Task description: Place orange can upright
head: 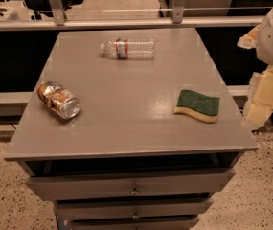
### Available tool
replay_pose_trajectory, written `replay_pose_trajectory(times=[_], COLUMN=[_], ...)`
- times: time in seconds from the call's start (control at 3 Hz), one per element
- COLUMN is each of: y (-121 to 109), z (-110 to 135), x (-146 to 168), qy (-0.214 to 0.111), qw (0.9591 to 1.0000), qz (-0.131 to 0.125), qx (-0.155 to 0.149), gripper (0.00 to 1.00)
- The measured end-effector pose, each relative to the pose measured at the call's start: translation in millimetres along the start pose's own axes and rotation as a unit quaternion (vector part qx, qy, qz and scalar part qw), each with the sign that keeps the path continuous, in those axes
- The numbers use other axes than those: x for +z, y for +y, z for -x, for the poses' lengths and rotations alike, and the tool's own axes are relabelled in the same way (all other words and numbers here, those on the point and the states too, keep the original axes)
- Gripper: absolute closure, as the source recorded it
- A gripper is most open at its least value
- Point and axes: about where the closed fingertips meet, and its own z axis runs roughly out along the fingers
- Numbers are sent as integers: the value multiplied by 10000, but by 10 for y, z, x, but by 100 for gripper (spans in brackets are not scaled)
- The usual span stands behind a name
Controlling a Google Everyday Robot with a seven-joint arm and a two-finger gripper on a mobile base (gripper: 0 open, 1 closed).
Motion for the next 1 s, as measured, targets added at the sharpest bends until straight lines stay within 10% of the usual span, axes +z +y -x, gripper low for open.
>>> replay_pose_trajectory(times=[0.67,1.0], y=[21,86], z=[273,875], x=[98,368], qy=[-246,-620], qw=[9997,9977], qz=[78,289], qx=[-9,9], gripper=[0,0])
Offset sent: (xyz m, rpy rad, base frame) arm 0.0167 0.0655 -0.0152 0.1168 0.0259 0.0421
